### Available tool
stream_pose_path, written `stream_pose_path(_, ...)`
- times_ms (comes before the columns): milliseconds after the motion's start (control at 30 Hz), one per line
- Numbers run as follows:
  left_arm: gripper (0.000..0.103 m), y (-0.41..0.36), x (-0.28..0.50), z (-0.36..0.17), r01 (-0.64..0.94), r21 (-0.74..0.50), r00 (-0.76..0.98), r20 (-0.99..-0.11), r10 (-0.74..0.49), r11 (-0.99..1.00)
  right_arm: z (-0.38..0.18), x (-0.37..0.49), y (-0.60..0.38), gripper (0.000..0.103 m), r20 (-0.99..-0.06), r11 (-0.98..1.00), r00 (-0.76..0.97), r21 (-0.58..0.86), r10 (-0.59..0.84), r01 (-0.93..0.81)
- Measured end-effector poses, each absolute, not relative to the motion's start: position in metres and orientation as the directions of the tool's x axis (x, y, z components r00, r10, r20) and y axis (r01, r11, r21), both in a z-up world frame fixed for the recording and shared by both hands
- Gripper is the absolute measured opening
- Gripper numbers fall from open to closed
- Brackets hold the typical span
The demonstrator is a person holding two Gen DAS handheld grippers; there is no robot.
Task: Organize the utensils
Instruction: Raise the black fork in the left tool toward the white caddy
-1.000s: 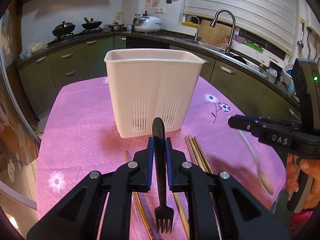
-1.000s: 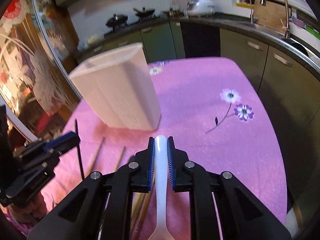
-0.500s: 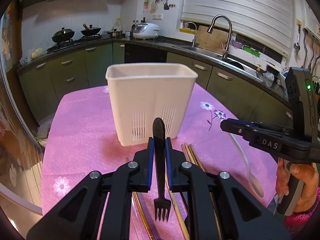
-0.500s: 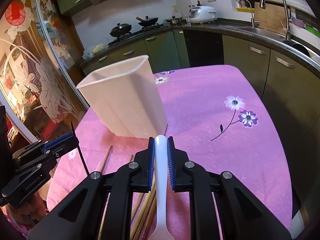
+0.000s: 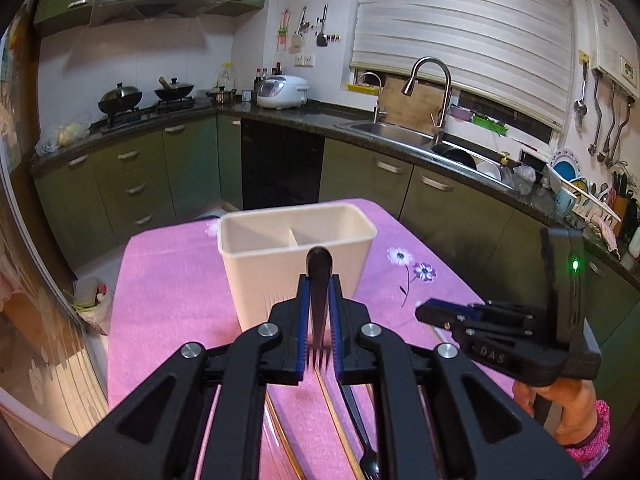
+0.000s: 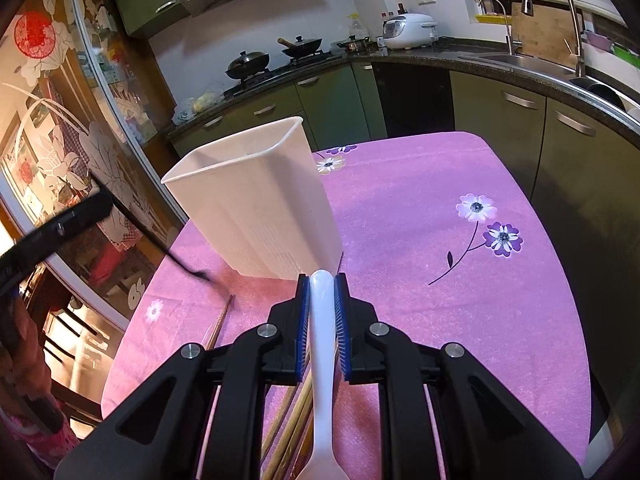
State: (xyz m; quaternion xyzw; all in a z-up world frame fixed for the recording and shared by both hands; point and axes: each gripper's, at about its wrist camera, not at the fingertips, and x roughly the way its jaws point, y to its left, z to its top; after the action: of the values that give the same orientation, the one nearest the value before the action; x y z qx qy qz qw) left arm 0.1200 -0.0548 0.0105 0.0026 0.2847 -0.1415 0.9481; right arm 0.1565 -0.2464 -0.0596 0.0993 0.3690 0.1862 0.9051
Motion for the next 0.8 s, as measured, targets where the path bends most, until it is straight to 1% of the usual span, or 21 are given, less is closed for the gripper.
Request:
stream_pose_path(67,0.006,-0.054,0.121,0.017,0.267,-0.069,0.805,-0.532,-0.262,0.961,-0.06,0.157,-0.248,0.013,-0.631,0.91,0.658,0.319,0.412,-0.264)
stream_pose_path(233,0.006,-0.054,0.121,0.033,0.263,-0.053,0.822,-0.511,-0.252,0.963,-0.059,0.156,-0.252,0.013,-0.626,0.909,0.66,0.324,0.415,-0.263)
stream_pose_path(300,0.006,-0.054,0.122,0.035,0.261,-0.044,0.819,-0.519,-0.245,0.964,-0.059,0.156,-0.253,0.013,-0.626,0.908,0.659,0.325,0.416,-0.264)
stream_pose_path(400,0.006,-0.059,0.129,0.023,0.282,-0.03,0.776,-0.58,-0.246,0.959,-0.058,0.154,-0.254,0.013,-0.625,0.909,0.661,0.323,0.415,-0.265)
stream_pose_path(467,0.012,-0.067,0.136,0.005,0.311,0.026,0.742,-0.632,-0.225,0.95,-0.059,0.154,-0.256,0.013,-0.626,0.909,0.66,0.324,0.415,-0.263)
stream_pose_path(500,0.017,-0.075,0.141,-0.009,0.35,0.055,0.711,-0.666,-0.226,0.935,-0.059,0.154,-0.256,0.013,-0.627,0.909,0.66,0.325,0.414,-0.262)
stream_pose_path(600,0.018,-0.101,0.154,-0.044,0.485,0.09,0.626,-0.731,-0.273,0.87,-0.06,0.153,-0.258,0.013,-0.63,0.91,0.659,0.325,0.41,-0.256)
stream_pose_path(700,0.018,-0.128,0.164,-0.071,0.612,0.142,0.564,-0.769,-0.303,0.778,-0.059,0.153,-0.263,0.013,-0.63,0.913,0.663,0.326,0.404,-0.247)
stream_pose_path(800,0.019,-0.146,0.177,-0.094,0.709,0.13,0.479,-0.81,-0.338,0.693,-0.059,0.153,-0.269,0.013,-0.63,0.916,0.668,0.326,0.395,-0.234)
